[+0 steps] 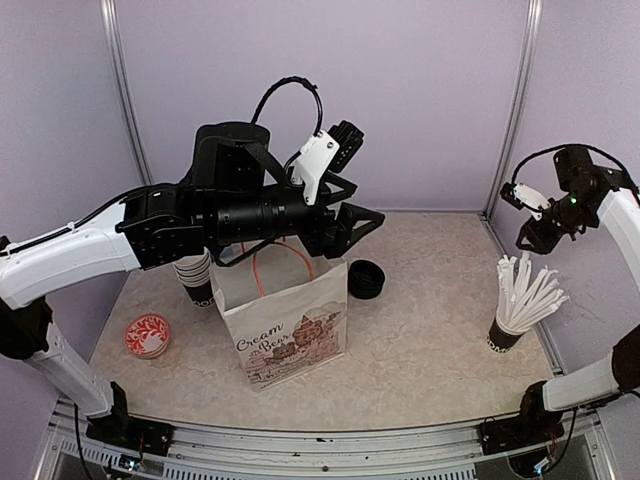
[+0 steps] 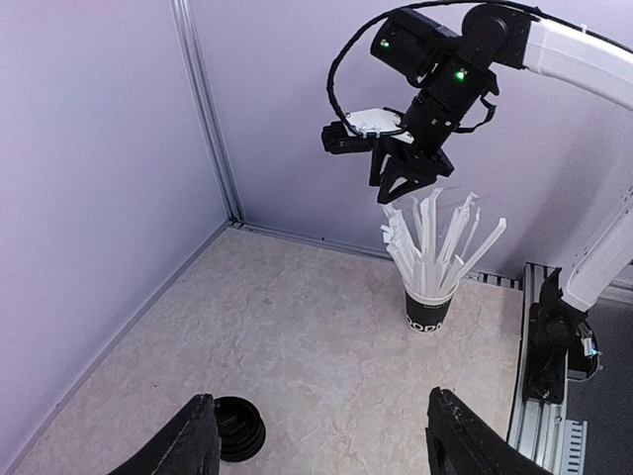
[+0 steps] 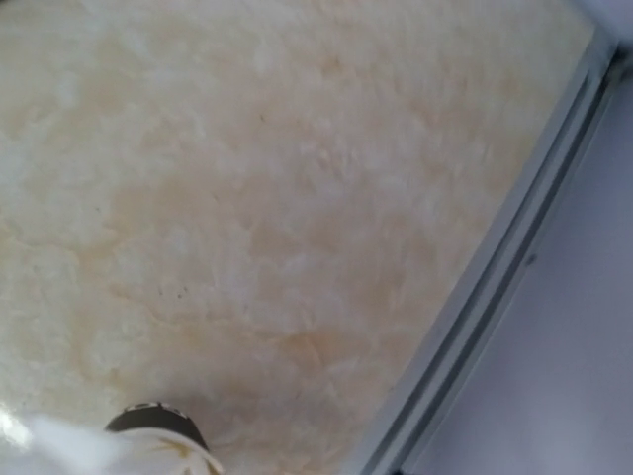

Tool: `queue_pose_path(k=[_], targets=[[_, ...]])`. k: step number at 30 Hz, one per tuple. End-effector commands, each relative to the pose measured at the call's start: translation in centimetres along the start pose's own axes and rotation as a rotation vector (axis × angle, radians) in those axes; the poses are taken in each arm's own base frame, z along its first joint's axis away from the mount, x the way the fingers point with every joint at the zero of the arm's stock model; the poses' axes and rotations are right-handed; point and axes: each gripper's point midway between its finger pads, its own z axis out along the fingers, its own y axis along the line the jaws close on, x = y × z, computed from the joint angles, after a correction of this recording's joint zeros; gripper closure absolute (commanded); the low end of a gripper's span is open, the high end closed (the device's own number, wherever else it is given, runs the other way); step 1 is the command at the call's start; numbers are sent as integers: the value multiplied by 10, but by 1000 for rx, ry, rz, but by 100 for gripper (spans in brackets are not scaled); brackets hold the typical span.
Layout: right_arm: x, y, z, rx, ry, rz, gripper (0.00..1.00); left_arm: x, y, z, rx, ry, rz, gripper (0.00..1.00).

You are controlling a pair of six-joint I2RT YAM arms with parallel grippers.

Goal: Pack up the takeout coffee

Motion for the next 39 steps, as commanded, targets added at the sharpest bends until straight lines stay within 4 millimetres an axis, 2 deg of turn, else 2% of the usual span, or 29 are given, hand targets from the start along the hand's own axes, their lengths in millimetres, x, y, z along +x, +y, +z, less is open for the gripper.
queue_pose_path(k=[1,8,17,20,22,25,30,39], targets=[[9,-11,10,-63,-14,149,68,-9,0,-10,-5,-36,17,30],[23,-5,20,-103,35,178,72,-3,1,-14,-10,-41,17,30],[41,-8,30,-66,98,200,75,0,-1,-11,-6,-31,17,30],[44,-8,32,-63,105,199,75,1,-1,-11,-4,-28,16,30],[44,-6,32,-75,106,198,79,2,-1,-11,-5,-27,16,30],[43,-2,31,-96,97,191,90,4,-1,-9,-7,-20,17,30],[31,0,19,-110,44,173,99,8,-1,-7,-10,-9,24,30],[2,5,-17,-141,-80,134,100,14,2,-2,-28,10,57,28]])
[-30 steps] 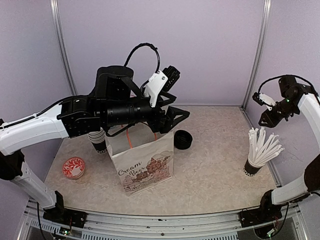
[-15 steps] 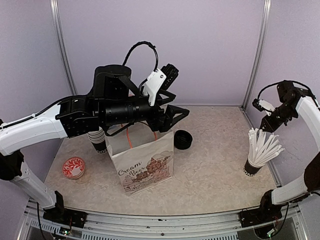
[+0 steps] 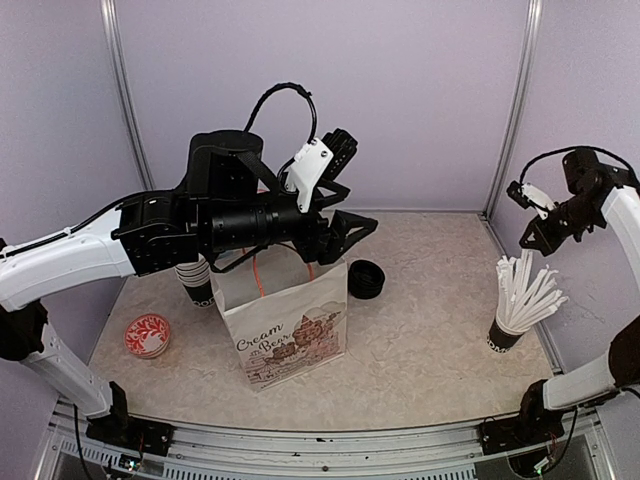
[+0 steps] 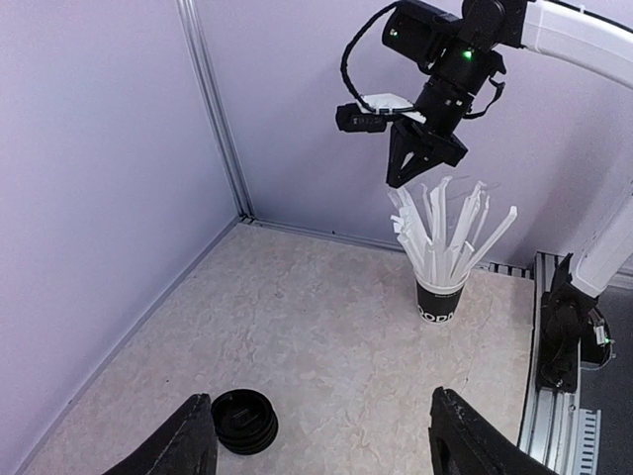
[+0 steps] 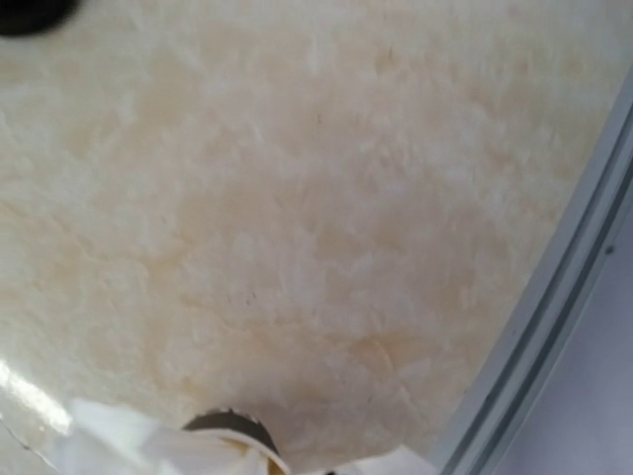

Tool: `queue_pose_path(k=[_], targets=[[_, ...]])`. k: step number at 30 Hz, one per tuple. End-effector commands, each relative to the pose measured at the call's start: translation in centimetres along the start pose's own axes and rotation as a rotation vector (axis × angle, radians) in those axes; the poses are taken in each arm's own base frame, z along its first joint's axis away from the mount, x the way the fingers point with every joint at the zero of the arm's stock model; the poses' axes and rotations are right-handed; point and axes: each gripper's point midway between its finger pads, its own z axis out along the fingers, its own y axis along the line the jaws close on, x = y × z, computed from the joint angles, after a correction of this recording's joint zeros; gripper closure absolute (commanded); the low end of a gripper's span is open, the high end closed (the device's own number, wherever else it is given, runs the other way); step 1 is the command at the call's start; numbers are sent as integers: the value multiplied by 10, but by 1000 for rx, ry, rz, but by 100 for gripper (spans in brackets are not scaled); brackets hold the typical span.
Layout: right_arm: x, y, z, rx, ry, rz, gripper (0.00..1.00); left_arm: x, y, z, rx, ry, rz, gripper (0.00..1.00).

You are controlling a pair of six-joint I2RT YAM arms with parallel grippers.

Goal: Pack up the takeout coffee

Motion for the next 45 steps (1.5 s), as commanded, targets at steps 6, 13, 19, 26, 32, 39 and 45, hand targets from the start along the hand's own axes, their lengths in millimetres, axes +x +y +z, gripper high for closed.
queue_pose_path(k=[6,13,19,26,32,39,45], targets=[[-11,16,-33,-24,-83,-38,100,8,0,10,-18,17,45,27],[-16,19,-44,-28,-106,-62,100,12,-1,15,-17,28,49,27],[-34,18,-74,8,-166,-98,100,12,1,14,-21,36,56,27],[-41,19,-93,54,-209,-139,100,10,6,12,-32,44,65,27],[-60,15,-133,152,-293,-194,100,7,10,11,-38,40,67,27],[-78,15,-182,267,-396,-251,100,6,15,13,-36,37,67,26],[-95,24,-219,313,-498,-306,100,4,23,11,-55,37,65,26]])
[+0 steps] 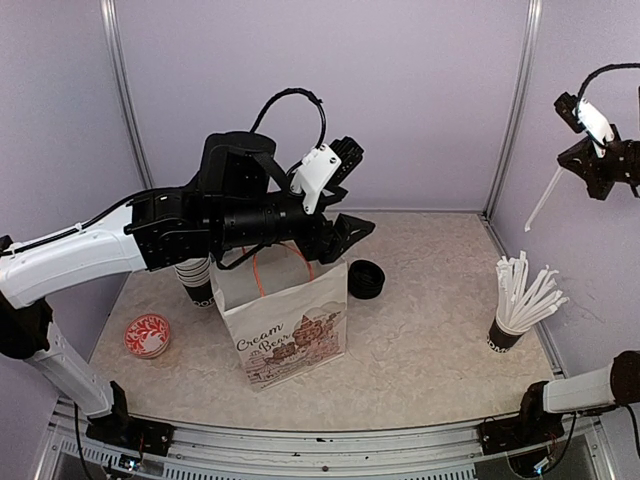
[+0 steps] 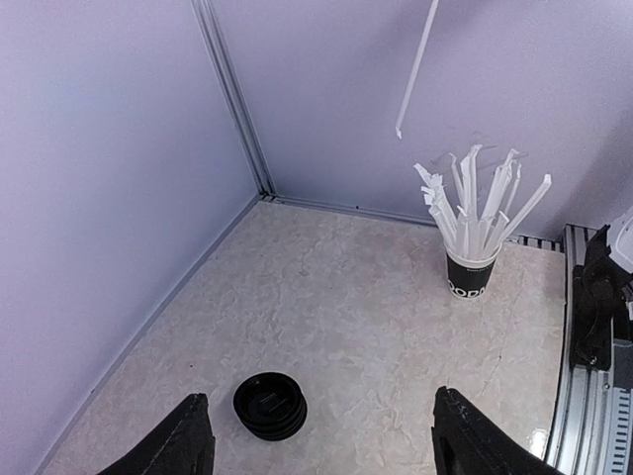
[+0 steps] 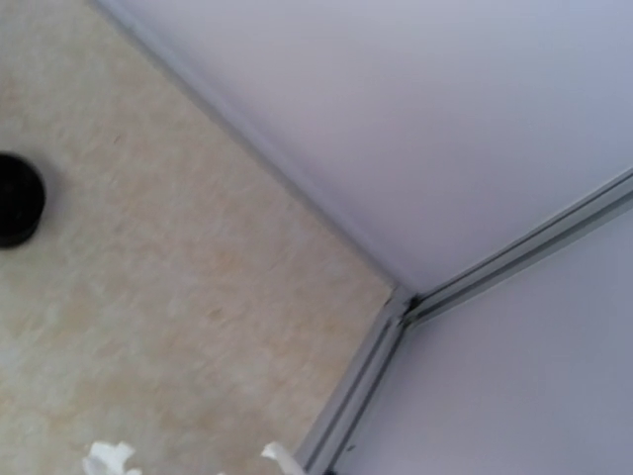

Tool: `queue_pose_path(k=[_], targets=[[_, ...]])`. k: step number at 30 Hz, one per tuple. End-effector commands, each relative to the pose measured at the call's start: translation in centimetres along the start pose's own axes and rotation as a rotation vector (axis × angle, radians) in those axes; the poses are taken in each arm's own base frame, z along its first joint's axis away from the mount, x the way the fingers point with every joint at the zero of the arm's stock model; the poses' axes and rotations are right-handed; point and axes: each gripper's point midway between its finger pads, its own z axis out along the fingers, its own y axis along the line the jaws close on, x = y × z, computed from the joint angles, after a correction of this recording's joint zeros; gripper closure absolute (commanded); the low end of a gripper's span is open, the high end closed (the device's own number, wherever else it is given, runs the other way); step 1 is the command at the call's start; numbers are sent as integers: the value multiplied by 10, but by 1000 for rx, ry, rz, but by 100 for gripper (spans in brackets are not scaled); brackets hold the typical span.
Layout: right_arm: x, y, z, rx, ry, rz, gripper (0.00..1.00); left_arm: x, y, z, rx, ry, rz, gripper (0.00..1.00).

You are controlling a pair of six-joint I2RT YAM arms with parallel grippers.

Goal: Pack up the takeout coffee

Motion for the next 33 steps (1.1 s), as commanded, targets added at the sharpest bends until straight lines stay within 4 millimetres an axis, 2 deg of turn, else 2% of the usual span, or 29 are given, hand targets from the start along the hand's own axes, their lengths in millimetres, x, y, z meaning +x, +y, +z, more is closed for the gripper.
queue_pose_path(k=[1,7,9,12,15,18,20,27,33], targets=[[-21,0,-19,9,-83,-36,100,-14,11,-2,-31,-25,6,26],[-61,35,-17,-248,-333,-78,100,-28,54,-21,-206,-41,-7,26],[-79,41,-19,-328,-436,-73,100,-33,67,-31,-255,-54,-23,26],[-106,47,-32,-431,-613,-76,100,-34,86,-44,-325,-68,-59,26],[-125,46,-36,-518,-739,-46,100,-32,106,-63,-407,-84,-101,26],[-142,44,-31,-646,-800,2,100,-30,120,-80,-460,-107,-141,25],[-153,50,-22,-699,-821,9,100,-29,126,-91,-478,-120,-161,25],[-186,97,7,-934,-864,16,100,-18,138,-113,-540,-106,-177,25],[-214,165,31,-1085,-874,-33,100,-1,146,-130,-602,-55,-193,25]])
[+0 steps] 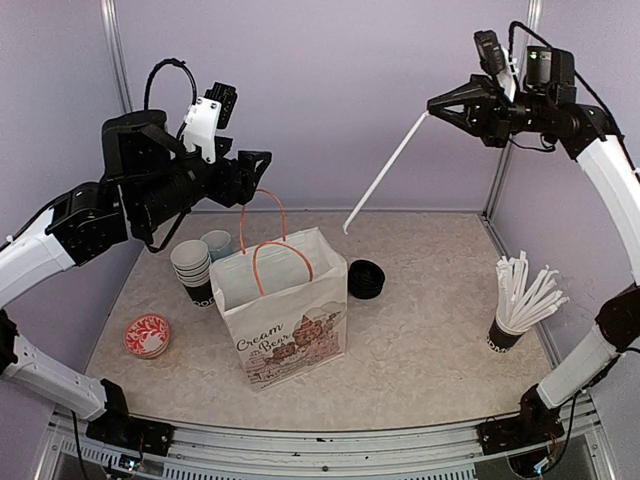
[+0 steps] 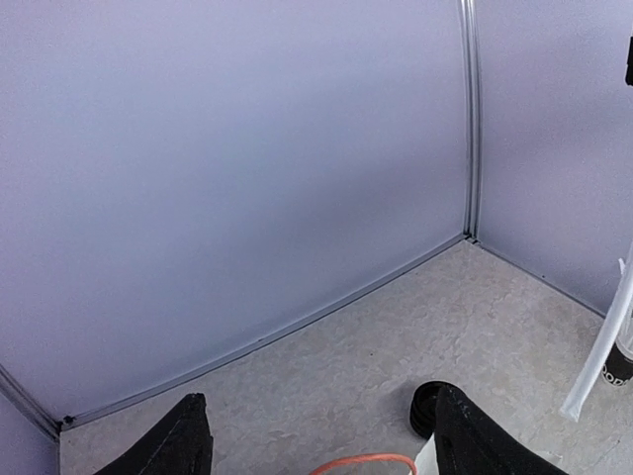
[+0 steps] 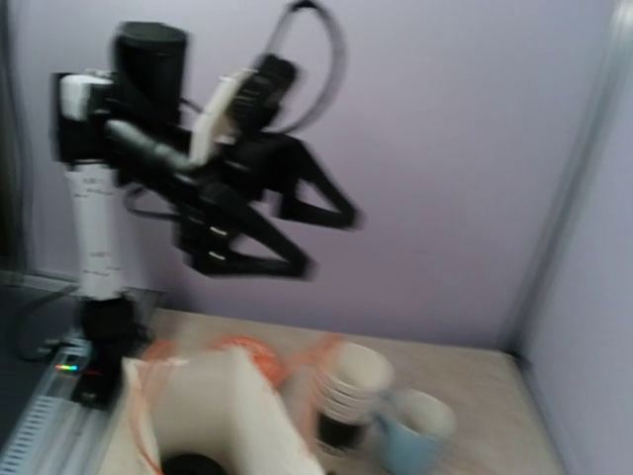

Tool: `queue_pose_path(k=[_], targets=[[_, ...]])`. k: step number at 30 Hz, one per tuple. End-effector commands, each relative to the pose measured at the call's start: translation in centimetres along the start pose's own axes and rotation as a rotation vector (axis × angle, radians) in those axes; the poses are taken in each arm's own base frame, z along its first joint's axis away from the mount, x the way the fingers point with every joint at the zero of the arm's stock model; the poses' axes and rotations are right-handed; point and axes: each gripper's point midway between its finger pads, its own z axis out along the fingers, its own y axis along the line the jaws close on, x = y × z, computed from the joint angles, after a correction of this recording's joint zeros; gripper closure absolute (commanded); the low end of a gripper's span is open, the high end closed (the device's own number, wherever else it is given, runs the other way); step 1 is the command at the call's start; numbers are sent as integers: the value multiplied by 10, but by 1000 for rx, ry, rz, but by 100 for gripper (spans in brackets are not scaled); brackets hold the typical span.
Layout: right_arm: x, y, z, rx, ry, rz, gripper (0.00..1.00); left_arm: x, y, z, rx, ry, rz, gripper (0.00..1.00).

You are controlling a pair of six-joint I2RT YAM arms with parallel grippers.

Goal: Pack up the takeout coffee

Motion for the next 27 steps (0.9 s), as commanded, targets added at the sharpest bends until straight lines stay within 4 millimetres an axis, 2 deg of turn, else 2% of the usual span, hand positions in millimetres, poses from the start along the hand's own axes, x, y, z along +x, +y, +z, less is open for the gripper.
queue_pose_path(k=[1,5,11,19,22,24,27], targets=[[8,13,54,-113,-19,0,100,9,22,-12,-78,35,-17,25],[23,23,101,-199,-16,26,100,12,33,-26,-97,33,-50,25],[59,33,161,-289,10,91,100,8,44,-44,-103,5,-91,25],[103,68,234,-467,39,226,100,19,42,-42,-98,30,-76,24],[121,81,246,-511,69,257,99,25,38,-39,-90,43,-67,24],[127,81,246,-504,88,258,81,28,38,-39,-90,49,-64,24],[125,75,234,-440,125,192,73,32,39,-39,-96,56,-55,24]])
